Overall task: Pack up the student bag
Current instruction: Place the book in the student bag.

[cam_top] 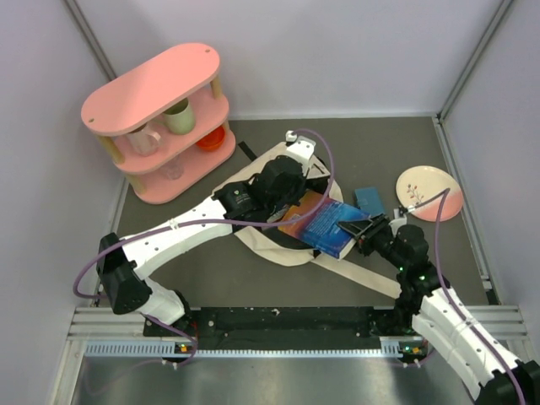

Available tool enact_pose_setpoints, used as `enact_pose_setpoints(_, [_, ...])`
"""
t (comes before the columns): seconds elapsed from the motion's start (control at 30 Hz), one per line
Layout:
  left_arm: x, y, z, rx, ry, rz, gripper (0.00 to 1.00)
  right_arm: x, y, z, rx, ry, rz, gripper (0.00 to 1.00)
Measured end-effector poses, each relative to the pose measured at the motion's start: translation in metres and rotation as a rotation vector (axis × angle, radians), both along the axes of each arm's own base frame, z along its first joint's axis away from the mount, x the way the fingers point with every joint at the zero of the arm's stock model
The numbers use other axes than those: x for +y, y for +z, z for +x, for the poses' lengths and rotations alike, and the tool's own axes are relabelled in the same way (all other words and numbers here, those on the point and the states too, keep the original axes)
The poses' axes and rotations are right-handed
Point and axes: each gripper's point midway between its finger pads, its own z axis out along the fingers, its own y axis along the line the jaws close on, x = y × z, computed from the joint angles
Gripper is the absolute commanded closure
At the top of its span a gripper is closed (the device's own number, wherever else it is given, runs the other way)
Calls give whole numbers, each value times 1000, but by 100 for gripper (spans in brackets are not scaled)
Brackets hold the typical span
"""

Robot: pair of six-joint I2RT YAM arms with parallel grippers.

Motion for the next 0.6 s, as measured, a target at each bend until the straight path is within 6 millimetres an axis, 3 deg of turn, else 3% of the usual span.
enact_pose_setpoints(0.33, [-5, 2, -2, 4, -16, -25, 100, 11, -7, 23, 3, -13, 2, 100])
enact_pose_setpoints(0.6, [-7, 3, -2, 6, -24, -32, 100, 44, -23, 37, -21, 49, -46, 100])
